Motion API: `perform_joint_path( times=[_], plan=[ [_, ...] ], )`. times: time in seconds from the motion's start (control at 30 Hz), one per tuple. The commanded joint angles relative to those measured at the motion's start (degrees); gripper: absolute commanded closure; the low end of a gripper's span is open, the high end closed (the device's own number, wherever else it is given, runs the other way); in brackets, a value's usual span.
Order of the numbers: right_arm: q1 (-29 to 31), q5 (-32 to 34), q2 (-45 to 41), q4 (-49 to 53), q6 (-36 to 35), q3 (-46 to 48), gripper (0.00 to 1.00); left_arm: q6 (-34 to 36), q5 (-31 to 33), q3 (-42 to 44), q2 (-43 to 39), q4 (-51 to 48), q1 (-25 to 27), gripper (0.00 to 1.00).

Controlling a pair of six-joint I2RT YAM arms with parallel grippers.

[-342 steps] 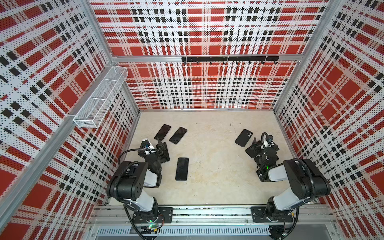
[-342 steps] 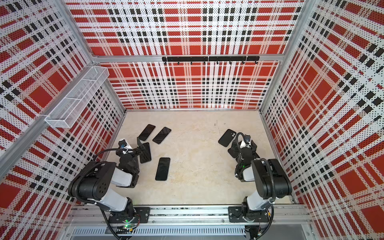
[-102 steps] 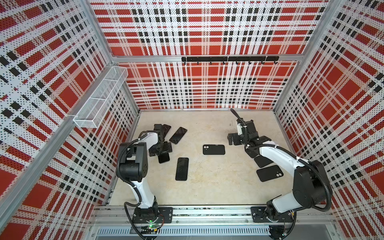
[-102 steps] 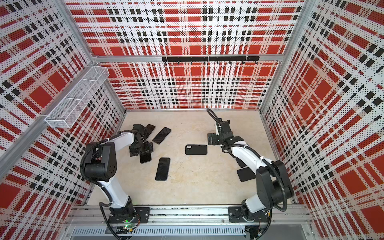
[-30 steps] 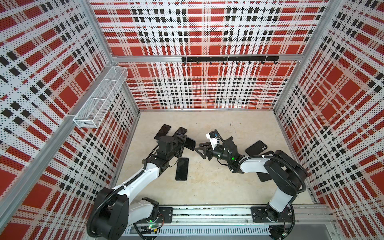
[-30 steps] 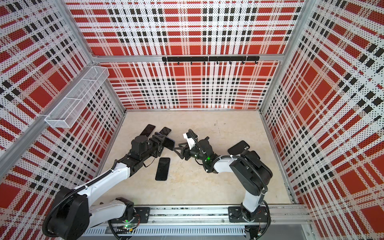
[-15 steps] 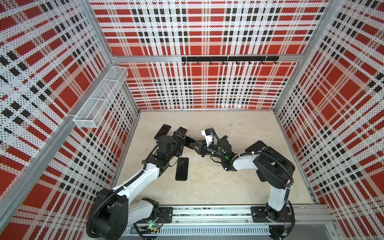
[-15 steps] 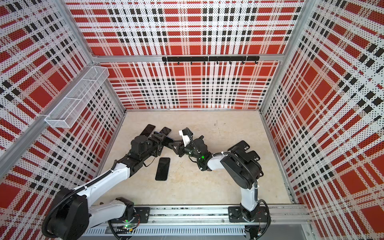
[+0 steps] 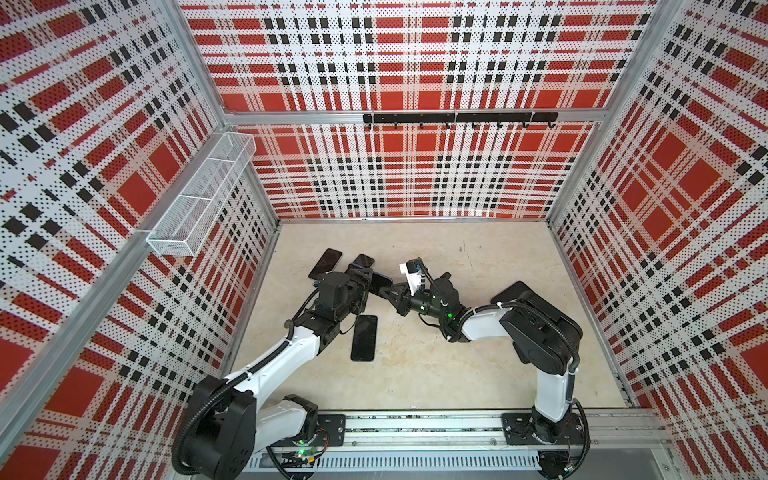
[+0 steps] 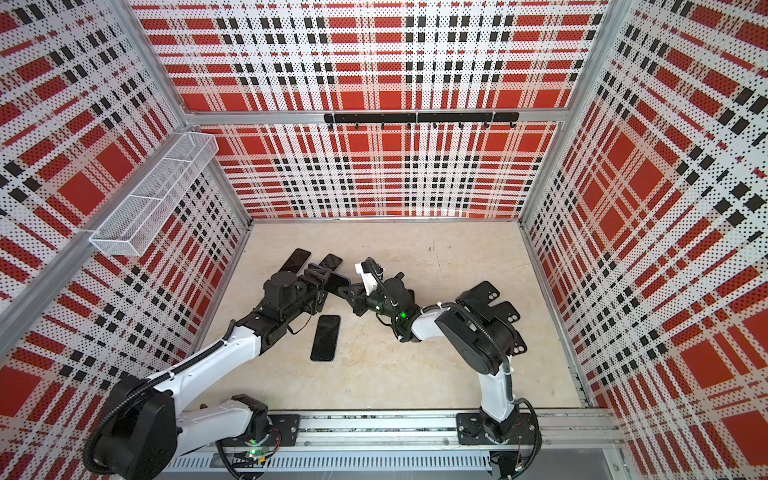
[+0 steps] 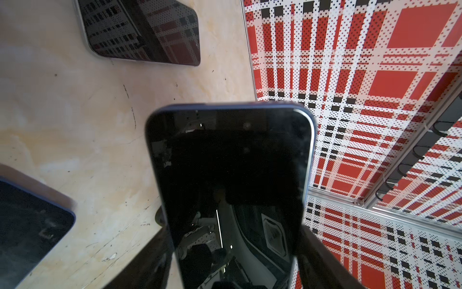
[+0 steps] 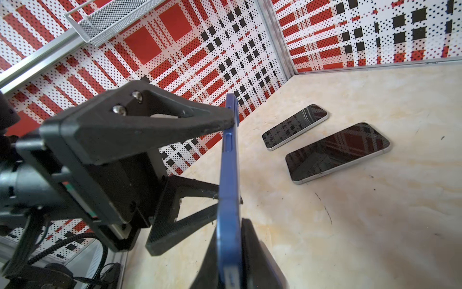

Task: Put the phone into the phone case
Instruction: 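Grip the phone edge with the right gripper and release the left gripper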

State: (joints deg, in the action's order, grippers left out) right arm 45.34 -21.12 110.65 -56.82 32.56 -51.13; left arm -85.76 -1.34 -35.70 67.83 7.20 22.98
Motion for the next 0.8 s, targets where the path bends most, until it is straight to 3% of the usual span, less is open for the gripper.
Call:
perform_joint_path(
  times=[0.0, 0.07, 0.1, 0.27, 0.5, 0.67, 0.77],
  plan=[
    [0.36, 0.51, -0.7, -2.45, 2.09, 0.09, 0.93, 1.16, 0.6, -1.74, -0.41, 3.34, 1.92, 0.72],
    [0.34, 0.44, -1.52, -2.35, 2.07, 0.16, 0.95, 2.16, 1.46, -1.74, -0.68, 3.51, 2.84, 0.5],
    [0.36, 0.41, -1.67, -2.42, 2.07, 0.24, 0.96, 2.59, 1.84, -1.68, -0.77, 3.46, 3.13, 0.45],
    [-0.49, 0.65, -3.87, -2.19, 3.01, 0.94, 1.0, 6.45, 2.21, 0.18, -2.47, 4.55, 3.28, 0.02],
    [-3.75, 1.63, -7.82, 2.2, 3.29, 1.59, 1.0, 16.11, 2.9, -0.03, -4.11, 2.14, 2.38, 0.02],
    [-8.38, 1.84, -13.48, 13.91, 1.55, 1.76, 1.0, 31.23, 3.71, -7.77, -0.03, -6.02, -0.29, 0.02],
    [-12.95, -5.88, -15.74, 21.22, 0.87, 0.93, 1.0, 40.76, 4.85, -14.74, 5.01, -10.23, -1.56, 0.0]
  ],
)
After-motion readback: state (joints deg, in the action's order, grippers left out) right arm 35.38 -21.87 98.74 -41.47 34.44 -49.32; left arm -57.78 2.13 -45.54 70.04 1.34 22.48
